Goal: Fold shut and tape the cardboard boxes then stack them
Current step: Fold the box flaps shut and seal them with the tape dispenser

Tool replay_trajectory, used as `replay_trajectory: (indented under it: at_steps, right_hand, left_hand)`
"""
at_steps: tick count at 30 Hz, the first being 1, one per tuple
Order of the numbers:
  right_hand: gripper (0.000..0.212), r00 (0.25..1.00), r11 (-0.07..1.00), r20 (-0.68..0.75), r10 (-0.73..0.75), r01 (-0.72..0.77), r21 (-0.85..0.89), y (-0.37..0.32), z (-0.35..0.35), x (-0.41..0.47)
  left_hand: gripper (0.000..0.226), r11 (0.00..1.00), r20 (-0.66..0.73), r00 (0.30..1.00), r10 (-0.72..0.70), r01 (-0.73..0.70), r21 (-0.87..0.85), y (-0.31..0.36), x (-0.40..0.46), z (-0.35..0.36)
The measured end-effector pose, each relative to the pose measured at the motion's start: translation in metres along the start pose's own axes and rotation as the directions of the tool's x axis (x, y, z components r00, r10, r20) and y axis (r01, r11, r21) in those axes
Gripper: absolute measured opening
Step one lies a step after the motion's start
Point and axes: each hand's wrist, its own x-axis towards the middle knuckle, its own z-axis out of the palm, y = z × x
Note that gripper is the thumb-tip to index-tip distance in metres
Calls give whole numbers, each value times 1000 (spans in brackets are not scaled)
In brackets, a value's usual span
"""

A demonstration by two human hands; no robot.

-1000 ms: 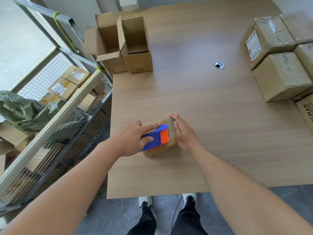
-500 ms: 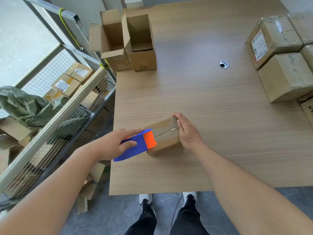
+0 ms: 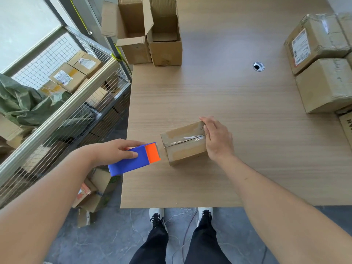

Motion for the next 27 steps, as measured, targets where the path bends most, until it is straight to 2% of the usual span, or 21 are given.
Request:
replay_trajectory:
  at_steps: [1,3,5,7,8,10,11,13,15,21,25,27]
  right_hand:
    - [37,998,990,-58,22,-30,-138,-4,0,-2]
    - [38,985,953,-173,25,-75,-292,-16,0,-5]
    - [49,979,921,-202,-21,-60,-386,-33,-1,-6]
    - [50,979,892,-197,-59,-36,-450,-54,-2,-7]
    - [46,979,892,-201,-18,-75,-445,-65,-2,-8]
    - [44,976,921,-145,161,-202,-334,-89,3,-17]
    - [54,970,931,-75,232,-244,-272,-98,9,-23]
    - [89,957,934,85,279,-249,-256,-108,24,-36]
    - [103,948,935,151,281,-235,-266,-108,32,-40]
    - [110,950,941,202,237,-172,-291,-91,35,-30]
    - [125,953,950,230,198,-130,-282,-84,33,-25]
    - [130,953,951,236,189,-119,-284,-82,33,-23]
  left_hand:
    - [42,1000,5,1000,7,-7,-22,-2,3,3]
    - [42,997,8,1000,23,-22,-76,-5,6,11]
    - [44,994,-10,999,44,-45,-104,-6,9,18]
    - [41,992,-40,998,49,-54,-118,-8,12,24]
    - [40,989,-48,997,56,-62,-135,-10,14,26]
    - [40,981,-44,996,72,-79,-177,-13,19,29]
    - [40,976,-35,996,77,-83,-199,-13,20,31]
    - [42,966,-15,996,88,-89,-243,-19,20,35]
    - [41,946,1,993,119,-113,-304,-29,20,39]
    - [45,855,-5,971,241,-215,-472,-55,19,54]
    - [48,820,-60,962,268,-260,-510,-70,19,60]
    - [44,836,-72,960,271,-272,-477,-68,20,61]
